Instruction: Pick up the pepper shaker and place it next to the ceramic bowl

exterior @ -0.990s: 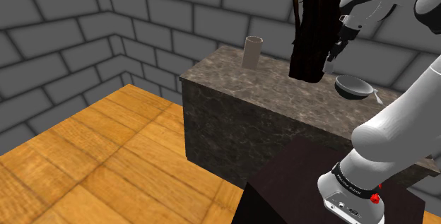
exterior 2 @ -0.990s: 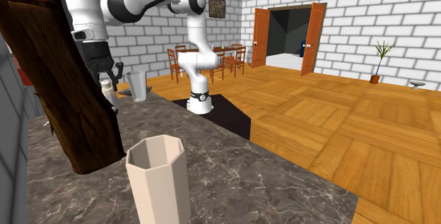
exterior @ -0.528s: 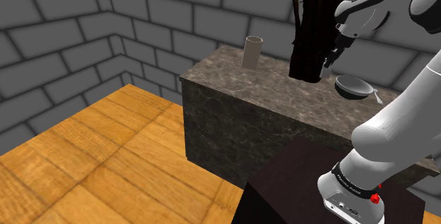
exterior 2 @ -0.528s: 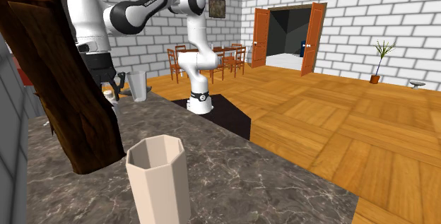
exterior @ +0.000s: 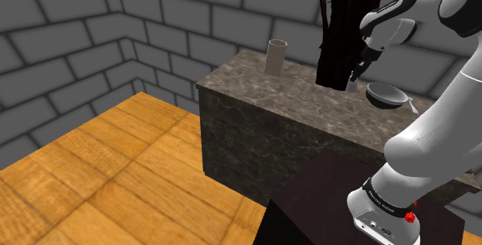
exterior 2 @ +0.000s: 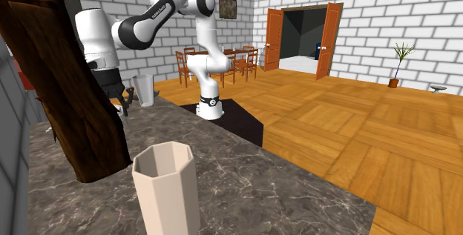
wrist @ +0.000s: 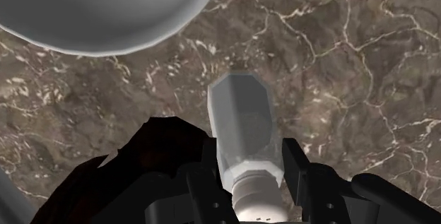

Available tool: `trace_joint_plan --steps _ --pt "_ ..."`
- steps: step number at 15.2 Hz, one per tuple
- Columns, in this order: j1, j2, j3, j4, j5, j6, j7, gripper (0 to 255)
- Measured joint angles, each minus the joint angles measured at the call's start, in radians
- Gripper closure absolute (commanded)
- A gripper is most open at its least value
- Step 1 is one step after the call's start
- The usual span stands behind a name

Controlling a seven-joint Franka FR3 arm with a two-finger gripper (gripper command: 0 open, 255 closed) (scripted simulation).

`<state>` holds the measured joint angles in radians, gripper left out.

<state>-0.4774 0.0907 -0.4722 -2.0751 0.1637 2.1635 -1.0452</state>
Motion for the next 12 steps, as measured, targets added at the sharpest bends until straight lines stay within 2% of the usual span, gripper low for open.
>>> trace_joint_plan --steps 6,12 --pt "-0.006 0.028 0.002 -0.019 0.032 0.082 -0.029 255" --pt "-0.008 0.033 0.001 -0.012 0.038 0.077 -0.036 255"
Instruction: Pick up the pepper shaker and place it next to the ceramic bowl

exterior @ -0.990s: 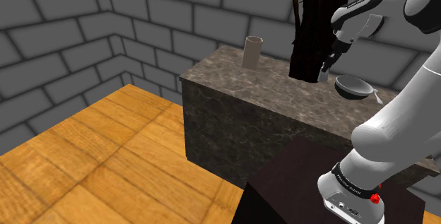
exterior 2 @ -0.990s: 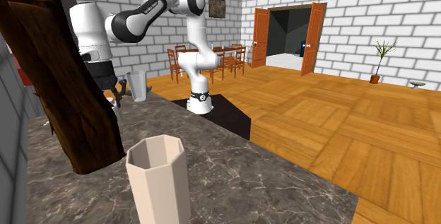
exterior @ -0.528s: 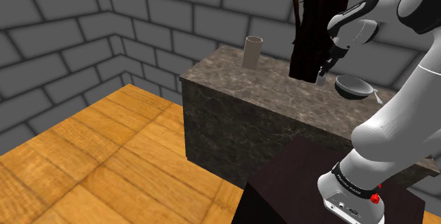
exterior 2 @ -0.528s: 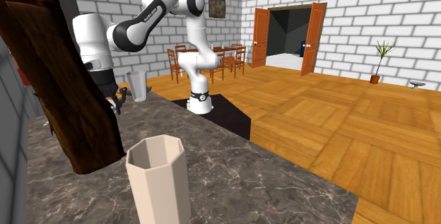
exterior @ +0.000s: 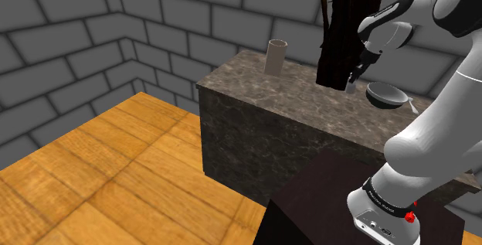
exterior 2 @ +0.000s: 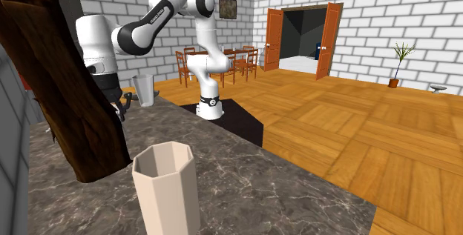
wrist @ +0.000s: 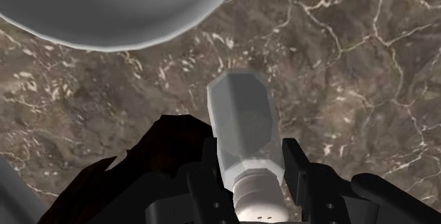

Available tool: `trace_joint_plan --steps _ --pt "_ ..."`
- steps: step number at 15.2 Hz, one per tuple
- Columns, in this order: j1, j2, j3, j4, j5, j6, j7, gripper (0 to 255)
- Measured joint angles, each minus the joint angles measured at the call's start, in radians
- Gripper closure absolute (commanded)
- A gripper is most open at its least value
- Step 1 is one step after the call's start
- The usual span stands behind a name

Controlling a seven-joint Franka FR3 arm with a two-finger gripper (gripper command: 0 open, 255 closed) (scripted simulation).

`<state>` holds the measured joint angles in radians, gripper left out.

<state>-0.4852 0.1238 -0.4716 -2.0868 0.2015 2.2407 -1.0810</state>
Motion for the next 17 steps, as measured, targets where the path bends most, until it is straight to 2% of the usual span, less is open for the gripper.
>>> trace_joint_plan --steps 1,7,12,17 --pt "0.002 -0.001 0.0 -0.001 -0.003 0.001 0.006 0" --pt "0.004 -0.011 -0.001 -0.014 -0.009 -0.001 0.014 0" --pt "0.006 -0.05 -0.007 0.023 -0.048 -0.101 0.036 0" --pt "0.006 -0.055 -0.008 0.033 -0.053 -0.116 0.039 0"
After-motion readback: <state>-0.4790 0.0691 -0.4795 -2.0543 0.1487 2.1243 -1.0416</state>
